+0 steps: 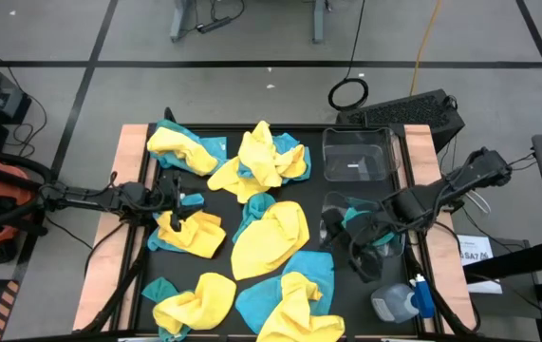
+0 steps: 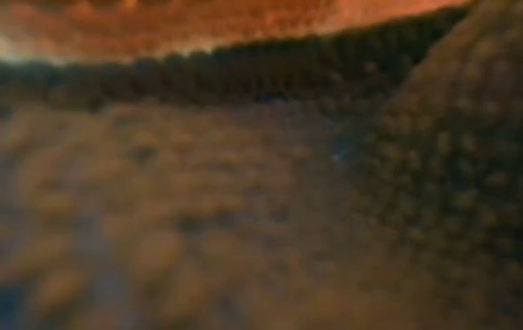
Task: Sort microfiber towel by color & place in baskets
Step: Put the yellow microfiber cloth into the top transparent bin
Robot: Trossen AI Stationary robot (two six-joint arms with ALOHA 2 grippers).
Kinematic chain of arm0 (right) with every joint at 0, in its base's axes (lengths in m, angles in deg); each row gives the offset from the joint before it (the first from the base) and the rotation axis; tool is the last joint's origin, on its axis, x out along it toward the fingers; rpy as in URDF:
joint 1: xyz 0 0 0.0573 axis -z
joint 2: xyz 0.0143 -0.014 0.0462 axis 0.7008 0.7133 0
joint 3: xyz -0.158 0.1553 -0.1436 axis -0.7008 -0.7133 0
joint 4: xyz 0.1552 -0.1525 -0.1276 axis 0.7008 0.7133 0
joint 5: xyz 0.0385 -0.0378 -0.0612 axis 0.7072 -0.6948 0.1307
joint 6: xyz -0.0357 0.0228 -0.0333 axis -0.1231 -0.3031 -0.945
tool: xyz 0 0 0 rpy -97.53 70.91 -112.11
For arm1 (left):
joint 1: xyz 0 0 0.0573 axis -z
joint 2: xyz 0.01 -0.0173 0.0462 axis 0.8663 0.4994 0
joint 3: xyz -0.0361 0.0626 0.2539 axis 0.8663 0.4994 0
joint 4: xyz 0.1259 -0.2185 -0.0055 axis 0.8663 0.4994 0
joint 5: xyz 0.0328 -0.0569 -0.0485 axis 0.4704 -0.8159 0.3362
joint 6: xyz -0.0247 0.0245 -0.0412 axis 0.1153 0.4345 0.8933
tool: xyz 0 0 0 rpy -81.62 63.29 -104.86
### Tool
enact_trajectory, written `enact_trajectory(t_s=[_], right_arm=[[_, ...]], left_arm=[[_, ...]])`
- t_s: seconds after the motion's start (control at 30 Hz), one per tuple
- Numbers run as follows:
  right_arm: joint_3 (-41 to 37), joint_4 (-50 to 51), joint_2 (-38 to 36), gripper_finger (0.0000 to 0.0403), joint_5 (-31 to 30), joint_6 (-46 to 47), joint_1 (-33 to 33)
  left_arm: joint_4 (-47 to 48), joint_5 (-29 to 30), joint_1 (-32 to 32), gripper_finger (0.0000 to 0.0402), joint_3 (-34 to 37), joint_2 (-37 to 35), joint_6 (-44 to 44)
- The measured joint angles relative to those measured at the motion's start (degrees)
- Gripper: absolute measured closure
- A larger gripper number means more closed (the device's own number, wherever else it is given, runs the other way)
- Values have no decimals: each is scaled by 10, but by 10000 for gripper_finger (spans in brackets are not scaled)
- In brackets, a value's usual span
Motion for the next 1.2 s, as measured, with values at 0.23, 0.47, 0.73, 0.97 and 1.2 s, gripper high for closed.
enact_trajectory(t_s=[0.23,0.47,0.73,0.97,1.2], right_arm=[[0,-28,65,145,23,-22,-16],[0,-63,131,145,56,-42,-16],[0,-122,188,145,77,-82,-16],[0,-164,231,145,122,-99,-14],[0,-186,241,145,143,-109,1]], left_arm=[[-14,0,0,151,0,0,1],[-28,10,0,151,0,0,48],[-98,71,0,151,0,0,59],[-140,89,0,151,0,0,61],[-163,104,0,151,0,2,97]])
